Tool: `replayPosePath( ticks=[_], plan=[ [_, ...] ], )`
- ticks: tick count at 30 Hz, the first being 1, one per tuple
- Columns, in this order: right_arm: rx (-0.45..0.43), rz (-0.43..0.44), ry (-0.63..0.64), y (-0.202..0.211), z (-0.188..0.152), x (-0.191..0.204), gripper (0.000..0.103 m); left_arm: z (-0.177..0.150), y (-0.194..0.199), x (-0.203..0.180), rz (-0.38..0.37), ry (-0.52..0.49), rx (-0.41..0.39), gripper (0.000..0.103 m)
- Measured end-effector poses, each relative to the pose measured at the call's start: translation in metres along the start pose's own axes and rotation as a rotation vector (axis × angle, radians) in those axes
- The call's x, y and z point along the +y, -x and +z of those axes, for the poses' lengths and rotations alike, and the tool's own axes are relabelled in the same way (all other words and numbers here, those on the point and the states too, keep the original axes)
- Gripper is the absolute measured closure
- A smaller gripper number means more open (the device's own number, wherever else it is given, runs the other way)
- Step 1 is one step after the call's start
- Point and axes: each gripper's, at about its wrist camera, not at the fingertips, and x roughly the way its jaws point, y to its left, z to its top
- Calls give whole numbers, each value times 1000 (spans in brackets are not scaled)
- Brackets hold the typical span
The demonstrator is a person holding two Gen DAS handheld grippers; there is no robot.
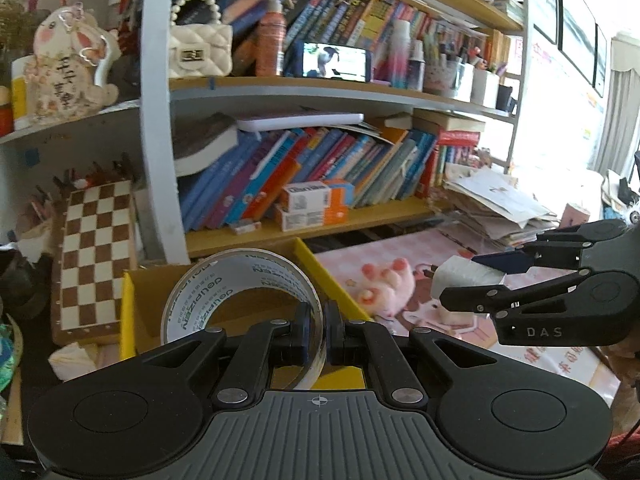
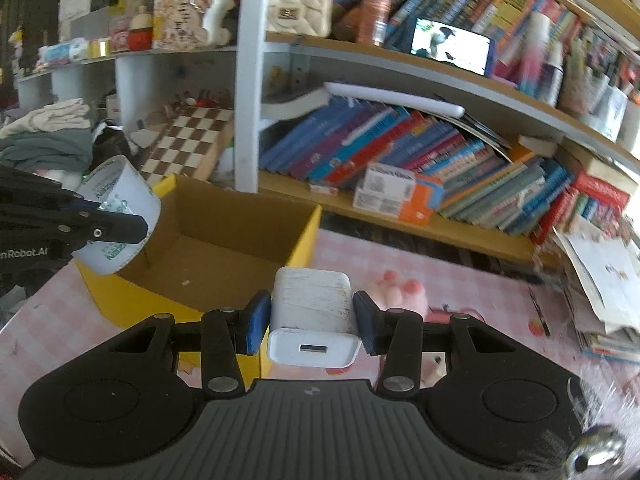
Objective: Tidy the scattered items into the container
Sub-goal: 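Lift the tape roll with the left tool while the right tool carries the charger to the box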
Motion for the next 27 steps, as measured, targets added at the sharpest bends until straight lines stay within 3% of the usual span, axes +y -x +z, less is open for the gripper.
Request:
replayPosePath(
  ticks=[13,27],
  plan=[
    [-33,59,81,-29,39,22,60,9,-11,28,50,14,-3,97],
    [-4,92,129,-70,54,29,60,13,-47,45,66,-21,64,97]
  ],
)
